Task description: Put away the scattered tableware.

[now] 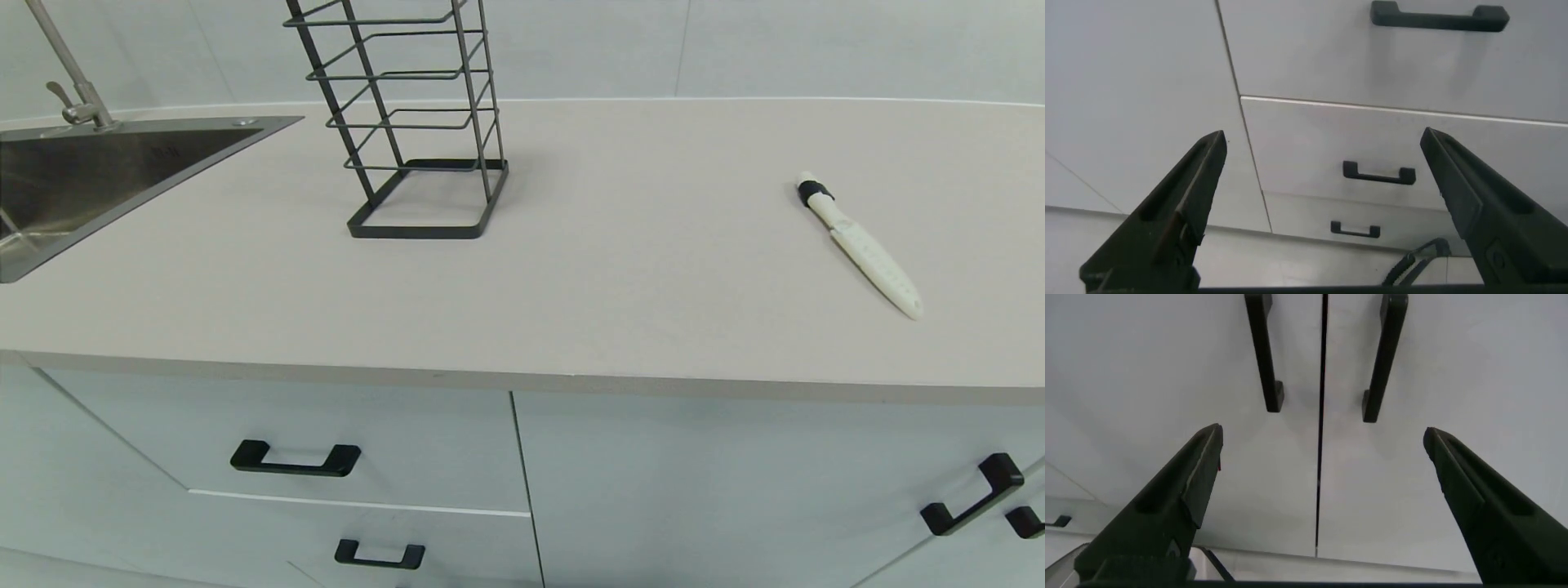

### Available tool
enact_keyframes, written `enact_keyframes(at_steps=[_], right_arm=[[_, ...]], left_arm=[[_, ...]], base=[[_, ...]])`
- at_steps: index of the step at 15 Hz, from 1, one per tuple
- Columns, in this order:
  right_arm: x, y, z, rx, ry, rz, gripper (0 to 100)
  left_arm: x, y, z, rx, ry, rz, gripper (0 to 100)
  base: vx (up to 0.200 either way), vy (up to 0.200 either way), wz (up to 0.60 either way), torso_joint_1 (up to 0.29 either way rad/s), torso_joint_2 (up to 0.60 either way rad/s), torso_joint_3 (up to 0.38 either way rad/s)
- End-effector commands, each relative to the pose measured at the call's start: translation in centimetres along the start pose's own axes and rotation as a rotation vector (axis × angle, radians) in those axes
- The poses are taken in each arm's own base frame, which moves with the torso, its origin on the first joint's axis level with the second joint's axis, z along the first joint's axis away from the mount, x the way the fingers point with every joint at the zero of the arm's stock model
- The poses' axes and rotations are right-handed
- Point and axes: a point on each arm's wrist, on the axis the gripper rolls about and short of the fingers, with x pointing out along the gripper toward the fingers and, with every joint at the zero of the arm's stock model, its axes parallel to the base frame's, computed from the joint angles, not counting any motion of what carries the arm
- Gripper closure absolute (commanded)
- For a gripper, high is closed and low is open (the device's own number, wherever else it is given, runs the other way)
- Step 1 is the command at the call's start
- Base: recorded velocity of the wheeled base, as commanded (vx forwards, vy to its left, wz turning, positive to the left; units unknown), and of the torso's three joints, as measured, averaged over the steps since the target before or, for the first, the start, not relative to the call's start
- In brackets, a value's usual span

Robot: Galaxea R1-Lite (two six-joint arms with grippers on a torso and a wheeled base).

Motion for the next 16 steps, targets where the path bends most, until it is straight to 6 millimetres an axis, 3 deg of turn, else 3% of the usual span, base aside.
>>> enact_keyframes(at_steps=[1, 11, 14, 16], right_arm=[[0.01, 0.00, 0.01, 0.000, 0.000, 0.000, 0], [0.01, 0.00, 0.01, 0.000, 0.000, 0.000, 0], [0.01, 0.00, 0.01, 0.000, 0.000, 0.000, 0], [0.01, 0.00, 0.01, 0.000, 0.000, 0.000, 0]], left_arm=[[0.01, 0.00, 0.00, -0.001, 0.002, 0.001, 0], [0.01, 0.00, 0.00, -0.001, 0.002, 0.001, 0], [0.01, 0.00, 0.00, -0.001, 0.002, 0.001, 0], [0.01, 0.00, 0.00, -0.001, 0.002, 0.001, 0]], base=[[0.000, 0.200, 0.00, 0.007, 0.01, -0.007], [0.000, 0.000, 0.00, 0.000, 0.00, 0.000], [0.000, 0.200, 0.00, 0.002, 0.00, 0.002], [0.000, 0.000, 0.00, 0.000, 0.00, 0.000]])
